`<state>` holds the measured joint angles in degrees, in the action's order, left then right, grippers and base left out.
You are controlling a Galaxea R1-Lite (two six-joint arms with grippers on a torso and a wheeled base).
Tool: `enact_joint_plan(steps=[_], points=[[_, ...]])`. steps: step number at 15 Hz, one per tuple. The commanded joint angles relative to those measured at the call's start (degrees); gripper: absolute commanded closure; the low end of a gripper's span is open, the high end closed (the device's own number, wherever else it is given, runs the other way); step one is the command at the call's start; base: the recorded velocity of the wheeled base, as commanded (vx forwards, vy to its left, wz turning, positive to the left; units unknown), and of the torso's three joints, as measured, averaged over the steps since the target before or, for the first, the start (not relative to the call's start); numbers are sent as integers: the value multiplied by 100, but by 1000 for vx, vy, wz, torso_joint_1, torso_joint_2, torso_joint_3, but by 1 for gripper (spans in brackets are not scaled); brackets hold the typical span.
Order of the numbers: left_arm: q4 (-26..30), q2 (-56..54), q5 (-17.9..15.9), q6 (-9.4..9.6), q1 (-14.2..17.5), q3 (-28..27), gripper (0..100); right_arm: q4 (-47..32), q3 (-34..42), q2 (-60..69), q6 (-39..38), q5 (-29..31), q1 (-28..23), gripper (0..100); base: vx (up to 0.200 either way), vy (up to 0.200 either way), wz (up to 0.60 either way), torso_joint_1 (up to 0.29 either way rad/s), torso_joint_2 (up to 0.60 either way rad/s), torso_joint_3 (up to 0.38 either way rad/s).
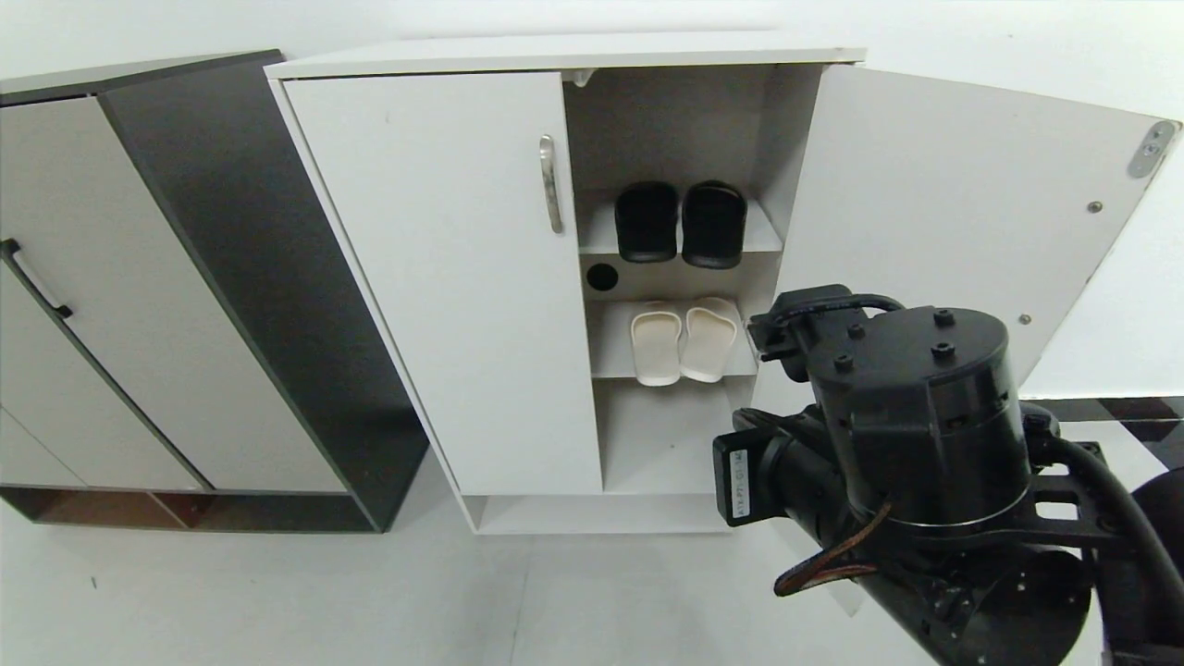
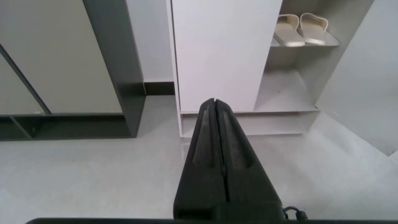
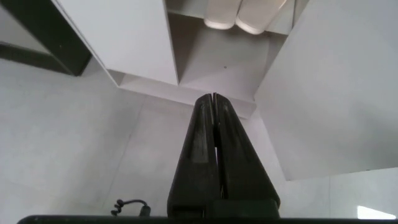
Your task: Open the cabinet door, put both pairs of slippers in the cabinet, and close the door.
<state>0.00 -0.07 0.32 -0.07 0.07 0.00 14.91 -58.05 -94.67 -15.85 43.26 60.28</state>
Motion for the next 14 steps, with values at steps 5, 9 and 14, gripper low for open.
enact_joint_plan(steps=[5, 9, 14], points=[[0, 7, 3, -10, 1, 0, 100, 38, 57, -34, 38, -2, -17, 100, 0, 0, 0, 0, 0, 0], [0, 7, 12, -10, 1, -9, 100, 38, 66, -25, 47, 7, -17, 100, 0, 0, 0, 0, 0, 0], [0, 7, 12, -10, 1, 0, 100, 30, 83, -16, 47, 7, -17, 100, 0, 0, 0, 0, 0, 0]])
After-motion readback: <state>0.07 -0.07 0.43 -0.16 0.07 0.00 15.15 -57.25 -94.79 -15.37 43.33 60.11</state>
